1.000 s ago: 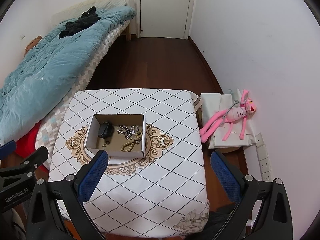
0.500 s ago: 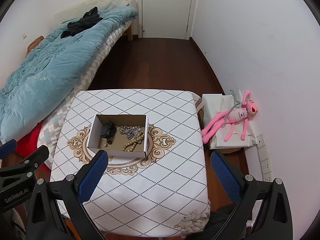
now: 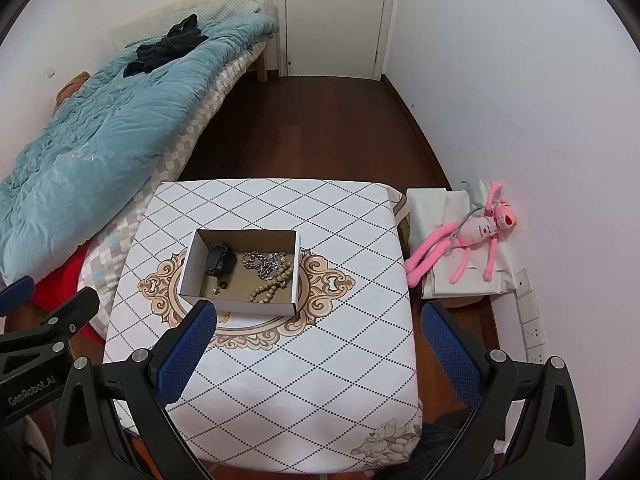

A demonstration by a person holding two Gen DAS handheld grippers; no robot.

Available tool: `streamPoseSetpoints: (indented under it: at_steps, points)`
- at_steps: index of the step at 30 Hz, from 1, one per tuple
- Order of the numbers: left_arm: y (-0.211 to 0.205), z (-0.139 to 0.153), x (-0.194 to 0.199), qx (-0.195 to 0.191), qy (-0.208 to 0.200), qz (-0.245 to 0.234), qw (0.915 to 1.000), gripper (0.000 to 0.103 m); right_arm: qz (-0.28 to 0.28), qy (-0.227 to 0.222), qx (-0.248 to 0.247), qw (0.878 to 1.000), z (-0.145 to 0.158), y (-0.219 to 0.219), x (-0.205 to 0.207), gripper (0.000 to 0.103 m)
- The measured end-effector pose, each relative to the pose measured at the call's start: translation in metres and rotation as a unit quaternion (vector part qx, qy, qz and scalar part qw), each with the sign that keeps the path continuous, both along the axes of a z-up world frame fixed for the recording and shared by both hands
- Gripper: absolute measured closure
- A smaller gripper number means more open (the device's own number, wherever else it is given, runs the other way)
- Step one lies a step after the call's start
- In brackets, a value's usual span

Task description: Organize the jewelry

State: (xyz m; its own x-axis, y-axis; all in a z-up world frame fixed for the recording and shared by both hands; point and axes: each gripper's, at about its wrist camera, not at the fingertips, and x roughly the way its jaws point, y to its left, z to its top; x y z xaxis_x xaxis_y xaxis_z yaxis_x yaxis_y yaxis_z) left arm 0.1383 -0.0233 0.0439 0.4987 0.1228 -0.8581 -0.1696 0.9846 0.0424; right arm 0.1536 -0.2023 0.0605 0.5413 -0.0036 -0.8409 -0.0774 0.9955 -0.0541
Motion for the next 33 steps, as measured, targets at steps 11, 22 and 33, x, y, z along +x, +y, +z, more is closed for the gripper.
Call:
streamPoseSetpoints:
  at_steps: [11, 22, 33]
  points:
    - [-0.0002, 0.0, -0.0003, 0.0, 0.0, 0.0, 1.0, 0.0, 0.003, 0.0, 0.003, 1.0, 0.0014, 0.0012, -0.0005, 0.0]
    - [-0.0012, 0.0019, 0.0004, 0.001, -0.001, 0.001, 1.0, 0.0, 0.004, -0.001, 0.003, 1.0, 0.0037, 0.0004, 0.0008, 0.0]
    - [-0.0019, 0.0055, -0.0004, 0.002, -0.008, 0.001, 1.0, 0.0, 0.004, -0.001, 0.004, 1.0, 0.0037, -0.0001, 0.0009, 0.0]
